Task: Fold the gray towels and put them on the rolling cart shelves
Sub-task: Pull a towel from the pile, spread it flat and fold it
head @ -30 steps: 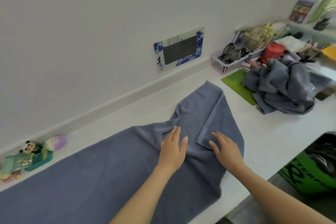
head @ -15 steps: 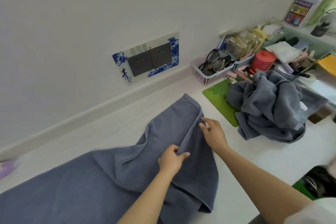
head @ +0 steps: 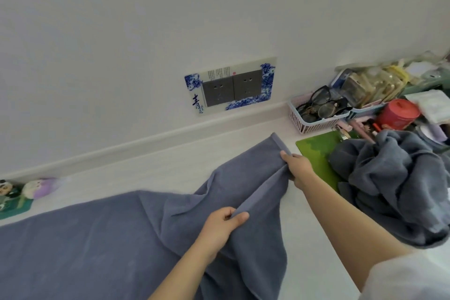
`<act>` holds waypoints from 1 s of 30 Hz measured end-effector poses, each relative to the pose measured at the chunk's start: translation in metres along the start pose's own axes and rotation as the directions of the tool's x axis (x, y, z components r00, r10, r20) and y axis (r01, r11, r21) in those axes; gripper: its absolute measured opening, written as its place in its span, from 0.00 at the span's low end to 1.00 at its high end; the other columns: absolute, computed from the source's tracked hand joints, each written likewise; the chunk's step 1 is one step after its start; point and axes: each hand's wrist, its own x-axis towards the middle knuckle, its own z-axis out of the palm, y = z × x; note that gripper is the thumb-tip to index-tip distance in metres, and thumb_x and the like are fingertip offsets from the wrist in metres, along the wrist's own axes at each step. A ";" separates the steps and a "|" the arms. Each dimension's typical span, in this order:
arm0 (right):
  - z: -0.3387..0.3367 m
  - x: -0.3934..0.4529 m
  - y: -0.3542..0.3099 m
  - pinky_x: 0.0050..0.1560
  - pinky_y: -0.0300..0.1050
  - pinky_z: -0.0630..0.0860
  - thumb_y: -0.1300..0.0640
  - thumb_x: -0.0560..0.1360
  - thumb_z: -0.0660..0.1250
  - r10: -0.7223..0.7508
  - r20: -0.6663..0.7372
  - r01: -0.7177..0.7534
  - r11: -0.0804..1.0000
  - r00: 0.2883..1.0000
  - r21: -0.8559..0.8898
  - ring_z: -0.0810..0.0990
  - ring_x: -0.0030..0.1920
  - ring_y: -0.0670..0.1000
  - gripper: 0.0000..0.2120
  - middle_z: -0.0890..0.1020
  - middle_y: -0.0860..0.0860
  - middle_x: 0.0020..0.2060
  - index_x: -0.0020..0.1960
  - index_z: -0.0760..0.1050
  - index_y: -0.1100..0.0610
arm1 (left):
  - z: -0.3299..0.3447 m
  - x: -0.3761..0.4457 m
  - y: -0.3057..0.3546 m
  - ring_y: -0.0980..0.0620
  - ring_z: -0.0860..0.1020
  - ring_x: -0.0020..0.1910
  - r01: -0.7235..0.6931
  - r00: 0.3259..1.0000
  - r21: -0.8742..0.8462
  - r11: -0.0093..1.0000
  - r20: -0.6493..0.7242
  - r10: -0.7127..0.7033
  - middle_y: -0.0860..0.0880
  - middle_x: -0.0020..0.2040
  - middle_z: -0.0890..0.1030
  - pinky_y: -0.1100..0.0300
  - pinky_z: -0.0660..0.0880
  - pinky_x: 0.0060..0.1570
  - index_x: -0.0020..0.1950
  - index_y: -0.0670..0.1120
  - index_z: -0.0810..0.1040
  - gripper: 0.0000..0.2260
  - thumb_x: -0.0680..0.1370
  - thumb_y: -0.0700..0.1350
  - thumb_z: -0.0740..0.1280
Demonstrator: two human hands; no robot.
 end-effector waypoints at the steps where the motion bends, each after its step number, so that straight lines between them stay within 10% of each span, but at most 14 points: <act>1: -0.002 -0.004 -0.003 0.58 0.56 0.76 0.50 0.76 0.67 0.012 0.025 -0.014 0.997 1.000 0.073 0.78 0.55 0.60 0.15 0.79 0.58 0.55 0.55 0.75 0.61 | -0.002 -0.005 0.003 0.56 0.76 0.36 0.008 0.999 -0.043 0.999 0.035 -0.006 0.51 0.35 0.79 0.69 0.71 0.35 0.39 0.46 0.77 0.11 0.75 0.52 0.69; 9: -0.056 -0.066 -0.061 0.40 0.47 0.77 0.53 0.76 0.67 -0.055 0.043 0.033 0.918 0.998 0.395 0.79 0.44 0.53 0.11 0.81 0.54 0.45 0.53 0.75 0.60 | 0.015 -0.033 0.040 0.43 0.81 0.54 0.102 0.927 -0.307 0.946 0.374 0.022 0.40 0.55 0.82 0.52 0.76 0.58 0.56 0.38 0.81 0.22 0.69 0.53 0.74; 25: -0.225 -0.040 -0.171 0.60 0.56 0.75 0.47 0.77 0.64 -0.342 -0.006 0.325 0.890 0.940 0.320 0.79 0.56 0.57 0.13 0.80 0.58 0.57 0.55 0.77 0.55 | 0.183 -0.017 0.171 0.43 0.79 0.58 0.037 0.940 -0.593 0.805 0.294 0.174 0.40 0.58 0.81 0.50 0.75 0.60 0.62 0.40 0.77 0.21 0.75 0.52 0.65; 30: -0.204 -0.044 -0.195 0.67 0.52 0.69 0.47 0.79 0.61 -0.393 0.097 0.358 0.897 0.914 0.261 0.72 0.65 0.55 0.23 0.73 0.53 0.65 0.70 0.68 0.58 | 0.175 -0.024 0.178 0.42 0.78 0.60 -0.034 0.962 -0.643 0.765 0.186 0.199 0.39 0.59 0.80 0.50 0.73 0.62 0.61 0.39 0.78 0.20 0.74 0.50 0.67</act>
